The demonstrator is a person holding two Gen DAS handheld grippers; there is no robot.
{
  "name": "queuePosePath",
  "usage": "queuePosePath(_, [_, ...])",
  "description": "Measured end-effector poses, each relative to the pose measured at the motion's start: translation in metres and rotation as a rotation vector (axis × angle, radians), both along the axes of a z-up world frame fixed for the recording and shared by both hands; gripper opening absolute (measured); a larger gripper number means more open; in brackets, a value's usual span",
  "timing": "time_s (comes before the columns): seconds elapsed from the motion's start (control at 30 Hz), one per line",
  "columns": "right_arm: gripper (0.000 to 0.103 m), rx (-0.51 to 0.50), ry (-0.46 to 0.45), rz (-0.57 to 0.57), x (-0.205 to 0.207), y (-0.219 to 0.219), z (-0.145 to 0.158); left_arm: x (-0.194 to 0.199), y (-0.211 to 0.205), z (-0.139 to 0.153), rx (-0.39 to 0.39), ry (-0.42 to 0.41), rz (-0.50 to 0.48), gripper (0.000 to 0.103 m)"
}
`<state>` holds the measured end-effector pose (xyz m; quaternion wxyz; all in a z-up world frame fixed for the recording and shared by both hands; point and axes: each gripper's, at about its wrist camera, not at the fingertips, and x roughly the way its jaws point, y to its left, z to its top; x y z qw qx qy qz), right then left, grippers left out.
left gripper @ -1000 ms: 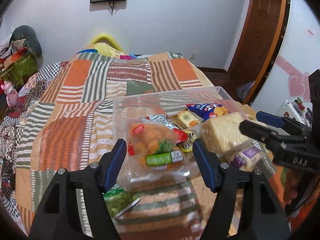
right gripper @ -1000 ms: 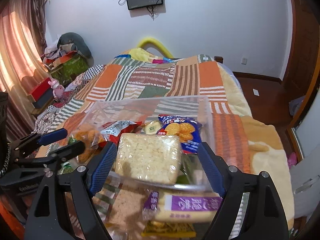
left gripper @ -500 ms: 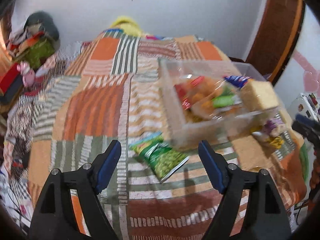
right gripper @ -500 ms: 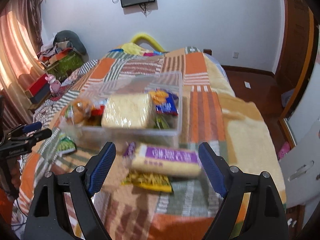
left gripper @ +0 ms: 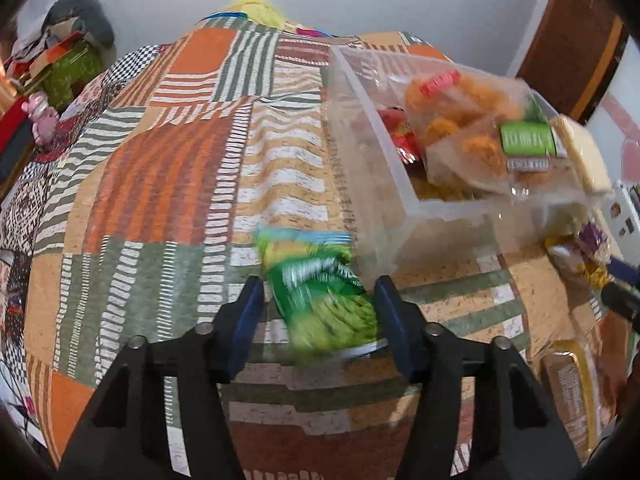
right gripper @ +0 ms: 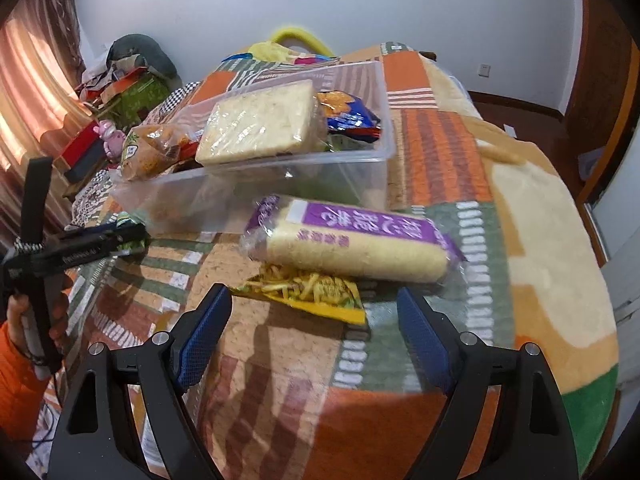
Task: Organize snacks
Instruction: 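Grasp green pea snack bag with left tool while right tool grasps yellow fries snack, then drop pea bag into box with left tool while right tool drops fries snack in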
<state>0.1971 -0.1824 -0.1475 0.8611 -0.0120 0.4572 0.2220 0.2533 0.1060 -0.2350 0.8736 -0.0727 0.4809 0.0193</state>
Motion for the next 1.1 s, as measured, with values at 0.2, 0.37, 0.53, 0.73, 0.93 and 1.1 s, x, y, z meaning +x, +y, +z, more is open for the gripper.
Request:
queuePosePath(0.2, [0.089,-0.008,0.023,0.018,0.005,0.014,-0.009,-0.004,-0.004,-0.005,0.033,-0.017,-0.013,0.04])
queuePosePath(0.37, [0.079,-0.041,0.031,-0.006,0.007,0.017,-0.023,-0.018,-0.001,-0.002,0.038,-0.034,-0.015,0.031])
queuePosePath(0.53, [0.061,-0.013,0.019,-0.013,0.003,0.011,-0.021,-0.032,-0.004,0.006,0.049,-0.052,-0.03,0.026])
queuePosePath(0.73, [0.054,-0.023,-0.008,0.002,-0.009,0.005,-0.018,-0.052,-0.011,0.023,0.023,-0.08,-0.037,0.024])
queuePosePath(0.93, [0.052,-0.001,-0.017,0.013,-0.022,-0.003,-0.01,-0.069,-0.021,0.047,0.013,-0.124,-0.061,0.023])
queuePosePath(1.1, [0.052,0.022,-0.05,0.012,-0.03,-0.009,0.006,-0.077,-0.031,0.071,0.008,-0.173,-0.074,0.023])
